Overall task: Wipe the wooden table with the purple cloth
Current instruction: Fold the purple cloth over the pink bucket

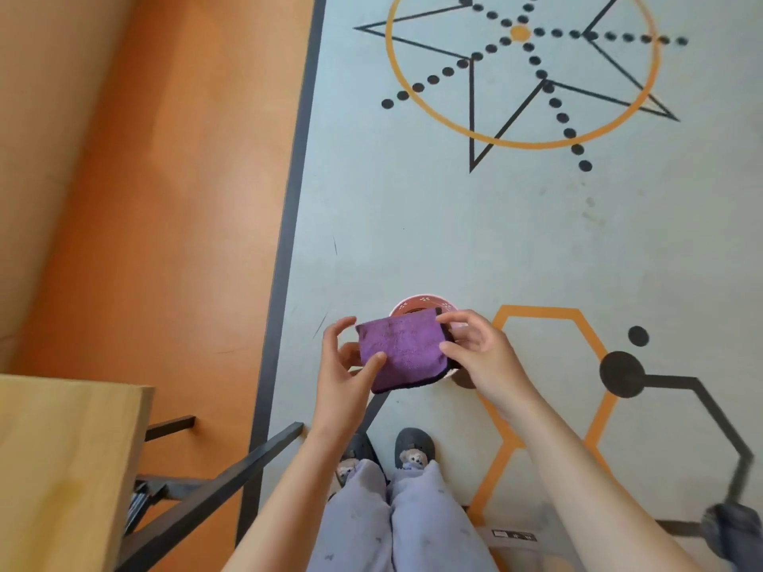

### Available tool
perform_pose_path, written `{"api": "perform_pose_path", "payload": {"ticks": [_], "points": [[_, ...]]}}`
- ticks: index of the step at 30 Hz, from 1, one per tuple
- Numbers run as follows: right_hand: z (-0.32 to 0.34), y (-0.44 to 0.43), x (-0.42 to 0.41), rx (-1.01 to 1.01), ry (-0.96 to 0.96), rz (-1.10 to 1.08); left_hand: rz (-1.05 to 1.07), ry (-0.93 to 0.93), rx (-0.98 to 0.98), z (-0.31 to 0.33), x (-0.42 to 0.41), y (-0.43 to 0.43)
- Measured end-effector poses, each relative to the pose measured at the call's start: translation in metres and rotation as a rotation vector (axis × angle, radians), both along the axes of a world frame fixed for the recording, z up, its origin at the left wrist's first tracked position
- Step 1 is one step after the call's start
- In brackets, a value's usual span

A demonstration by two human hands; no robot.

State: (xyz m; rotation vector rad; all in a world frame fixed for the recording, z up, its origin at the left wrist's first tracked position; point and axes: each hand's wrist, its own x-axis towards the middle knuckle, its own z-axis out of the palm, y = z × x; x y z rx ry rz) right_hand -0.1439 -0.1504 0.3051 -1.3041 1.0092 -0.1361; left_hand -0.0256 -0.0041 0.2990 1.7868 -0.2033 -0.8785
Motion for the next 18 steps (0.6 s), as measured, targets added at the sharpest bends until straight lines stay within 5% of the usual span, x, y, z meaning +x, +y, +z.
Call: {"api": "perform_pose_path", "payload": {"ticks": [8, 18], "points": [[0.149, 0.051, -0.015, -0.403, 0.035, 0.205, -0.265, -0.289, 0.081, 0.147, -0.008, 0.044], [0.202, 0.094, 0.001, -0.509, 0.052, 0.402, -0.227, -0.33, 0.127, 0.21, 0.006, 0.115]]}}
